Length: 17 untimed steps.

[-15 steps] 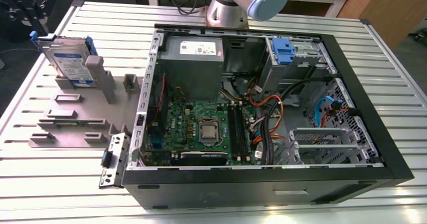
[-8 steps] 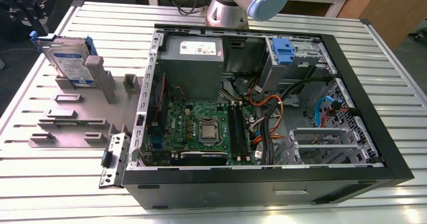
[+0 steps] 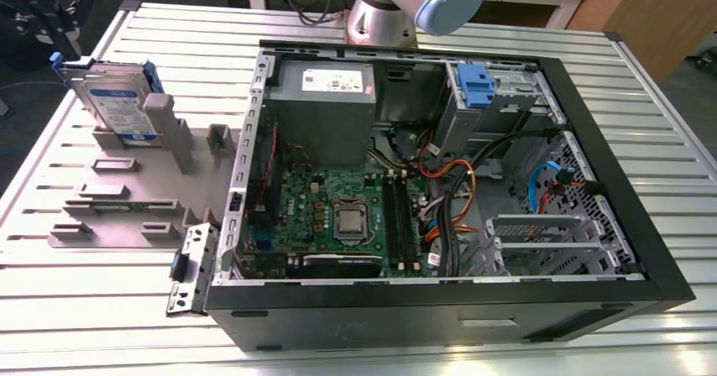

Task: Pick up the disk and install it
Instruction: 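Pick up the disk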

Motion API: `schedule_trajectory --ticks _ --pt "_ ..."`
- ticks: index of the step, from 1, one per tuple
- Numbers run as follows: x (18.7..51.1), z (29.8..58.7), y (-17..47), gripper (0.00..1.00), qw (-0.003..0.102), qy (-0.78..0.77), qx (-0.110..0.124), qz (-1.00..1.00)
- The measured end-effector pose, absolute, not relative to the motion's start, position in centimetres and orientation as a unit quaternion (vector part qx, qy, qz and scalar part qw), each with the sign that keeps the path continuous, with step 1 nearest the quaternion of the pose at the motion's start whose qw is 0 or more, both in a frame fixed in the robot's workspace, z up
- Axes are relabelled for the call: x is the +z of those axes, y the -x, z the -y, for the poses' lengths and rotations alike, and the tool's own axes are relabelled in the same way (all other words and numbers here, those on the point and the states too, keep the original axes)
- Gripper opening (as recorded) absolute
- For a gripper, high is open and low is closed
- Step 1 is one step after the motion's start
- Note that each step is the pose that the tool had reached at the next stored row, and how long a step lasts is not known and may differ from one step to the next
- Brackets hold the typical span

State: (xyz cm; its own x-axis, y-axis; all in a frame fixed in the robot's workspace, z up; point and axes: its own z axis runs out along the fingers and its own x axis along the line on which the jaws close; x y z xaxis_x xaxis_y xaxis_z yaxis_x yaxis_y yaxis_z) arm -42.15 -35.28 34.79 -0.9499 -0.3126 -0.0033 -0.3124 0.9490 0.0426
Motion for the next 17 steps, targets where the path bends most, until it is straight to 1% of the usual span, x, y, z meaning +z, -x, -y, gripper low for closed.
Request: schedule_trajectory --ticks 17 --pt "34.79 35.28 42.14 0.11 0.004 -0.264 -0.021 0.964"
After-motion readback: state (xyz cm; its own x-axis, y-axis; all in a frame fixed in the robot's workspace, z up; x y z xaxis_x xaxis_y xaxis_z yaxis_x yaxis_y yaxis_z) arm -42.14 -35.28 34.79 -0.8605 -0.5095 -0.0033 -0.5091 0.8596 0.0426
